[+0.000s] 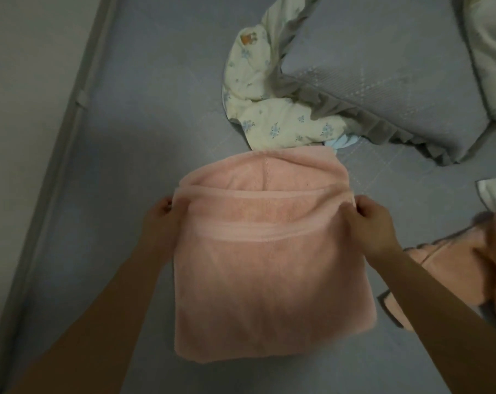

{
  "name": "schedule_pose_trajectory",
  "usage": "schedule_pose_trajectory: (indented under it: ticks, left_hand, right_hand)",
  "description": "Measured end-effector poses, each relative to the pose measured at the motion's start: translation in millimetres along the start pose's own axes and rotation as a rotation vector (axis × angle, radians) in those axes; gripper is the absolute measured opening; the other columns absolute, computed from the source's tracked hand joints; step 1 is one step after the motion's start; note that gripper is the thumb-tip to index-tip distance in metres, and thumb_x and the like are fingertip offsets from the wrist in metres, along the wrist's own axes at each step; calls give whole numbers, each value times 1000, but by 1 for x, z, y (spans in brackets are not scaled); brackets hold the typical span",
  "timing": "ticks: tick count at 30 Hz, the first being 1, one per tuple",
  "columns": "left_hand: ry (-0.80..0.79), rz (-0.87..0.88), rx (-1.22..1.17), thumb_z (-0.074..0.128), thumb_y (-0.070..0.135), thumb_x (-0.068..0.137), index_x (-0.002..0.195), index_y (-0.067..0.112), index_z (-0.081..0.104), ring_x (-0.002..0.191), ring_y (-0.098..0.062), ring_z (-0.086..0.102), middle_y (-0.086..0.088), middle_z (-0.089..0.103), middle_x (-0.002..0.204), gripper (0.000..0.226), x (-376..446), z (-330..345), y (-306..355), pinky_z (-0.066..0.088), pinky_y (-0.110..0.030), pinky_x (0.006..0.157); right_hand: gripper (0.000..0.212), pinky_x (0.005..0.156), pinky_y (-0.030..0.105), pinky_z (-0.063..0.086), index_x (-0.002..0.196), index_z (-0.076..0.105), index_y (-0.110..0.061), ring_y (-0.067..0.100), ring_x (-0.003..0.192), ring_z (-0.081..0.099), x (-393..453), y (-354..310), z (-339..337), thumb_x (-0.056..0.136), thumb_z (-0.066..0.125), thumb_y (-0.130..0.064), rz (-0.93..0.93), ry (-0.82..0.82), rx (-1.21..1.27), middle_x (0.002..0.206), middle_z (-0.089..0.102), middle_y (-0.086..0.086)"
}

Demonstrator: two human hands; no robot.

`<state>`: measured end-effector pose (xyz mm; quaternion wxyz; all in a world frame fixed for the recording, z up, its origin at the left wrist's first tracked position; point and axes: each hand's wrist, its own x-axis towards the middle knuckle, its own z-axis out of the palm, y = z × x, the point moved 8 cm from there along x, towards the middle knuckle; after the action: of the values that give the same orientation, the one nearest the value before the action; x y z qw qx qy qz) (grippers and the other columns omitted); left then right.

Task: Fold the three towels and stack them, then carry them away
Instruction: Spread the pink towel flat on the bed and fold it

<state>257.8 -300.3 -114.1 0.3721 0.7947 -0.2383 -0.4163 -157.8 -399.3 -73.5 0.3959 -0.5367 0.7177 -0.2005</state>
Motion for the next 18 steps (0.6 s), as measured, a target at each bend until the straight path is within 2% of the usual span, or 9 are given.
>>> schedule_pose_trajectory:
  ticks: [3, 5, 6, 8, 10, 12, 15, 16, 18]
  left_hand:
    - [63, 32, -326, 65, 39, 89, 70, 24, 67, 52, 1, 48, 15, 57, 57, 24, 22, -4, 25, 39, -14, 45]
    - [4, -14, -398, 65, 37, 89, 79, 22, 70, 65, -5, 57, 10, 65, 70, 19, 35, 4, 30, 48, -20, 57]
    - [-50, -48, -332, 67, 40, 86, 83, 22, 72, 71, -9, 58, 6, 67, 76, 19, 38, 10, 29, 48, -25, 63]
    - [-118, -73, -89, 66, 45, 74, 80, 24, 73, 66, -10, 53, 8, 64, 69, 23, 39, 19, 20, 43, -27, 60]
    - [-42, -32, 90, 61, 47, 72, 75, 23, 69, 59, -4, 46, 15, 56, 58, 24, 38, 16, 14, 38, -22, 52]
    - [61, -22, 130, 61, 47, 74, 74, 23, 63, 55, 0, 46, 17, 55, 57, 24, 31, 10, 12, 39, -23, 50]
    - [69, -115, 58, 63, 44, 73, 87, 26, 66, 69, -7, 63, 12, 68, 76, 24, 8, 9, -6, 46, -28, 56]
    - [35, -139, 71, 63, 44, 73, 92, 27, 66, 75, -10, 67, 9, 70, 82, 25, -4, 9, -13, 48, -28, 58]
    - [-99, -177, 69, 66, 50, 76, 98, 31, 69, 81, -13, 72, 7, 74, 90, 30, -29, 13, -28, 54, -30, 60]
  right_hand:
    - [24, 48, 15, 35, 67, 54, -15, 0, 52, 41, 27, -29, -9, 88, 57, -27, -70, 78, 224, 55, 47, -15]
    - [21, 50, 17, 39, 68, 57, -16, 3, 54, 44, 45, -34, -10, 87, 57, -26, -39, 115, 262, 57, 49, -16]
    - [18, 53, 22, 42, 74, 60, -11, 6, 59, 47, 52, -29, -4, 86, 56, -24, 8, 94, 247, 62, 52, -10]
    - [19, 64, 30, 48, 95, 65, -5, 13, 72, 57, 57, -8, 10, 84, 56, -19, 153, 33, 161, 80, 62, -1]
    - [27, 70, 30, 51, 110, 65, -13, 15, 79, 61, 55, 11, 16, 85, 57, -18, 221, 28, 30, 98, 67, 4]
    - [35, 70, 28, 51, 119, 63, -14, 18, 83, 63, 50, 17, 14, 85, 56, -20, 193, 40, -53, 108, 65, 9]
    - [37, 67, 25, 47, 119, 62, -13, 9, 80, 61, 30, 27, 12, 85, 57, -27, 188, 35, -63, 98, 66, -1]
    - [38, 71, 28, 47, 118, 61, -15, 9, 82, 61, 19, 36, 10, 84, 58, -32, 224, 30, -62, 97, 65, -5]
    - [37, 79, 35, 51, 113, 63, -15, 19, 90, 64, -8, 58, 8, 83, 57, -37, 295, -5, -60, 99, 67, -1]
